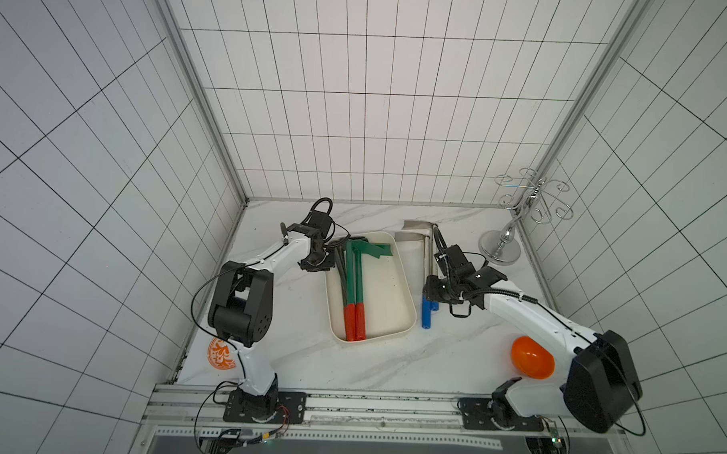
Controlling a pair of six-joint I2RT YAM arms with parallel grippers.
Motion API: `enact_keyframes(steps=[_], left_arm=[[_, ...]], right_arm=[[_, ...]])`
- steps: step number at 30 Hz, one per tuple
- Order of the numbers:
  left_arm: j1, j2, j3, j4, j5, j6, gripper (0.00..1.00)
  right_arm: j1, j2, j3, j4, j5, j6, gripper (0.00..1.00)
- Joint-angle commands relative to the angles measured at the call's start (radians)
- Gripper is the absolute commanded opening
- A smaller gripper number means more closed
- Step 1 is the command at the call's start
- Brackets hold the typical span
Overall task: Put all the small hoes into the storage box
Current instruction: Adjust the storage box at the center of the board, then pick up the hoe from the center of the board.
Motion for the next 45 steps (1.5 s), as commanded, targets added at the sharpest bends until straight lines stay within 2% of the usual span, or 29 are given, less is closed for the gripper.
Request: enact_keyframes(steps=[1,7,17,25,34,45], left_arm=[[0.003,-0.019,0.033,0.002,-0.015,0.008,0.31],[0.003,-0.1,0.052,-0.01,-0.005,0.018,0.4],[0.006,-0.242,0.003,-0.007,-0.005,0.007,0.42],[0.02,-0.326,-0.065,0.009,-0.006,-0.012,0.42],[0.036,-0.367,-0.106,0.02,-0.003,-0.018,0.42],[0.041,-0.366,-0.126,0.024,0.003,-0.015,0.42]], right_arm=[[-0.013,0.026,0.083,-0.046,0.034,-0.011,0.47],[-0.018,0.075,0.148,-0.08,0.06,-0.019,0.47],[-0.05,0.182,0.292,-0.158,0.105,-0.049,0.47],[-0.094,0.32,0.486,-0.244,0.13,-0.085,0.47],[-0.137,0.466,0.681,-0.293,0.145,-0.105,0.46],[-0.178,0.659,0.877,-0.308,0.106,-0.145,0.39]])
